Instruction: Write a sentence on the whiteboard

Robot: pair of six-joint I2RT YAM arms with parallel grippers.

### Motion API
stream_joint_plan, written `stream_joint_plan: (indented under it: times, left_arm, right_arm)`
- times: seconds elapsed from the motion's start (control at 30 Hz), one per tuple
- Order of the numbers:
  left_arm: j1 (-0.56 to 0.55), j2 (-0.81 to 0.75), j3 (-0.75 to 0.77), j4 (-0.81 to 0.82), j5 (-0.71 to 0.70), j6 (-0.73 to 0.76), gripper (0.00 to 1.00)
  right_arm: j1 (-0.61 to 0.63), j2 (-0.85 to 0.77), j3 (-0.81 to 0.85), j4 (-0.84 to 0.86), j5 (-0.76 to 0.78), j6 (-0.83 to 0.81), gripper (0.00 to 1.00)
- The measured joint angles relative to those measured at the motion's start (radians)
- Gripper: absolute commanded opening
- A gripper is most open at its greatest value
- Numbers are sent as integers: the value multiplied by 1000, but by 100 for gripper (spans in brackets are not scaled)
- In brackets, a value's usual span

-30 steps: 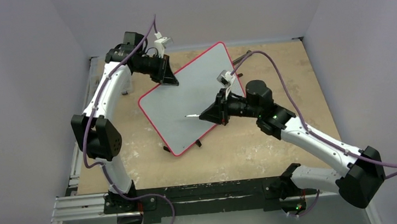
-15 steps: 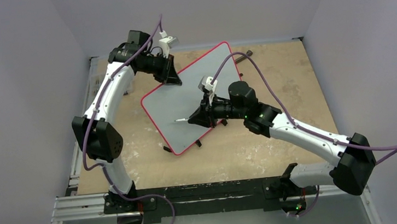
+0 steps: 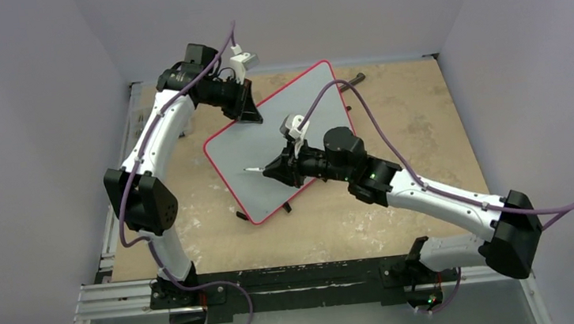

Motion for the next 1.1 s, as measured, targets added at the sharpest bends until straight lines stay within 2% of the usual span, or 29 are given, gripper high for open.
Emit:
stream_joint_plan:
  times: [0.13, 0.47, 0.77, 1.1]
  left_arm:
    - [-6, -6, -2, 1, -14, -1, 0]
    - [-9, -6, -1, 1, -20, -1, 0]
    - [-17, -14, -5, 4, -31, -1, 0]
    - [-20, -17, -5, 5, -35, -1, 0]
  right_arm:
    - [19, 15, 4, 34, 56, -1, 0]
    - [71, 179, 93, 90, 173, -21, 0]
    - [72, 249, 186, 131, 209, -40, 0]
    - [72, 278, 201, 146, 256, -42, 0]
